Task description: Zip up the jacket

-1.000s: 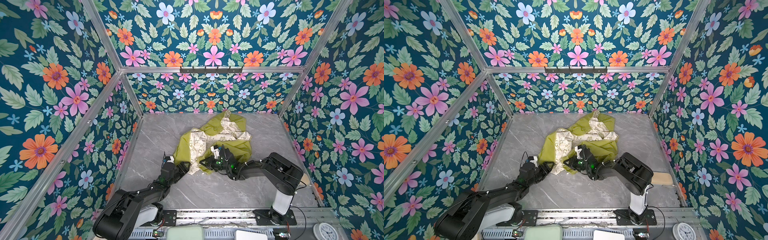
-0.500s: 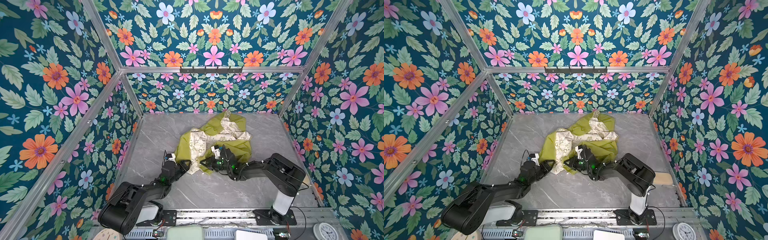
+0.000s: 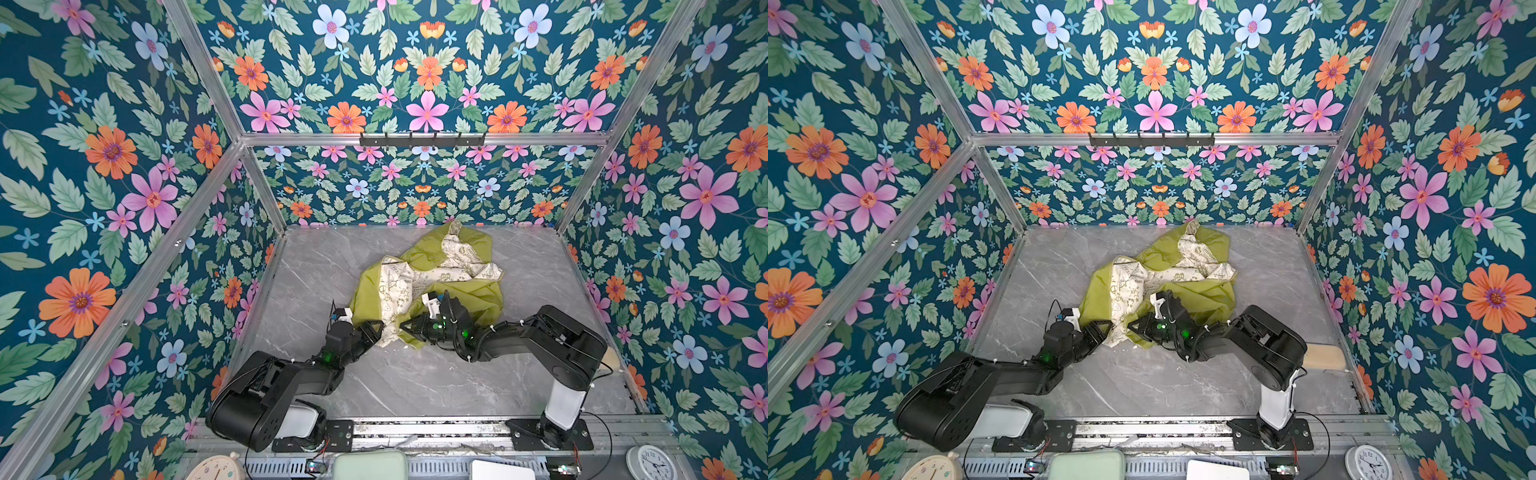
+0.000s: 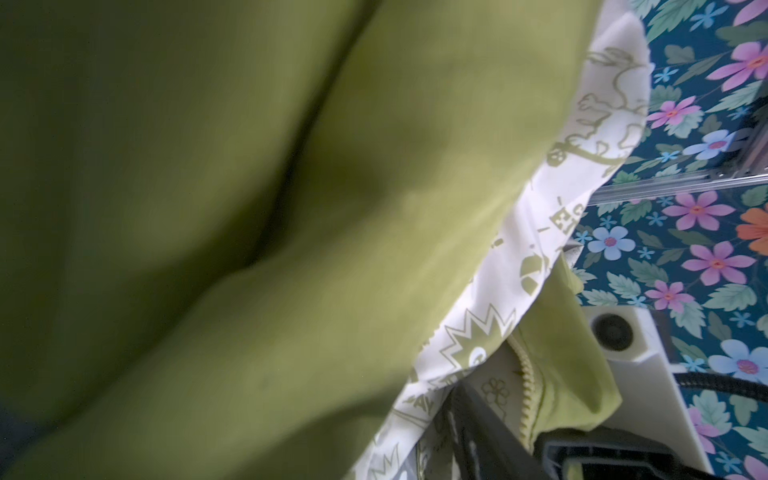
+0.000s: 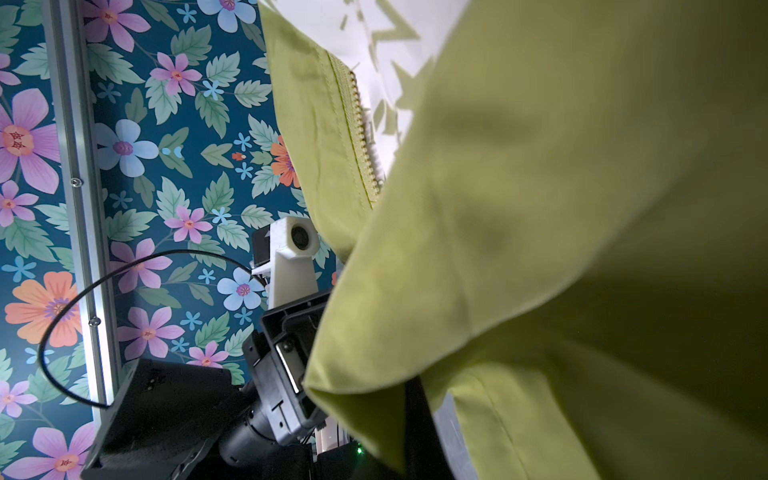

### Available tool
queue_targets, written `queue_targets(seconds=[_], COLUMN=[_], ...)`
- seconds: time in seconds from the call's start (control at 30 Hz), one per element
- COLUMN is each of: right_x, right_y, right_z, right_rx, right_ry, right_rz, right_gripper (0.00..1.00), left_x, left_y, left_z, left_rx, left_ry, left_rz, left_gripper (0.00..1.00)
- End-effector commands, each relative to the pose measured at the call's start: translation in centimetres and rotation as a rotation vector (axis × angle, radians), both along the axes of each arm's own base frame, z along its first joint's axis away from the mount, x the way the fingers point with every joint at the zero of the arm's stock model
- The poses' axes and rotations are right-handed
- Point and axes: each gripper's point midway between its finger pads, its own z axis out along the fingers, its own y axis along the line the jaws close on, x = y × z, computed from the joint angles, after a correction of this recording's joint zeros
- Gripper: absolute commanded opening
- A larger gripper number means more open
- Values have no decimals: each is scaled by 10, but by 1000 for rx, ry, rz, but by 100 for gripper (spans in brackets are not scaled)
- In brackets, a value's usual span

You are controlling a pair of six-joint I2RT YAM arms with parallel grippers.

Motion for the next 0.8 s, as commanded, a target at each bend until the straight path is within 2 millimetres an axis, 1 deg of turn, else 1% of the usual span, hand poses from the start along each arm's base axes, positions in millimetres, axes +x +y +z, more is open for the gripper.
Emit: queue_targets(seconds=[0.0,0.07,0.13,0.2,0.27,0.33,0.43,0.5,0.57,0.7,0.77], right_x=[3,3,2,0,-1,0,0,0,0,0,0], right_y=[2,3,2,0,-1,-2,-2,-1,0,-1,-1], right_z=[12,12,13,11,11,12,12,12,12,11,10], right_rx=[38,41,43,41,39,43,44,46,47,44,42], right_ry=[-33,-34,-35,-32,-32,-36,-37,-37,-37,-35,-37], right_rz=[-6,-5,-4,-3,-5,-6,-5,-4,1,1,0], right_gripper=[0,0,0,0,0,0,0,0,0,0,0], left_x=[4,3,3,3,3,3,1,3,3,5,5], left_y=[-15,-19,-18,-17,-18,-16,-12,-12,-13,-15,-18], left_z=[24,23,22,27,29,26,24,24,22,20,15], left_rx=[-106,-110,-120,-142,-152,-147,-142,-138,-134,-134,-130], left_ry=[-83,-90,-92,-113,-118,-109,-103,-103,-95,-81,-63], left_rz=[-14,-10,6,15,18,29,49,47,46,43,33], left_gripper=[67,63,58,52,49,46,38,28,22,19,14])
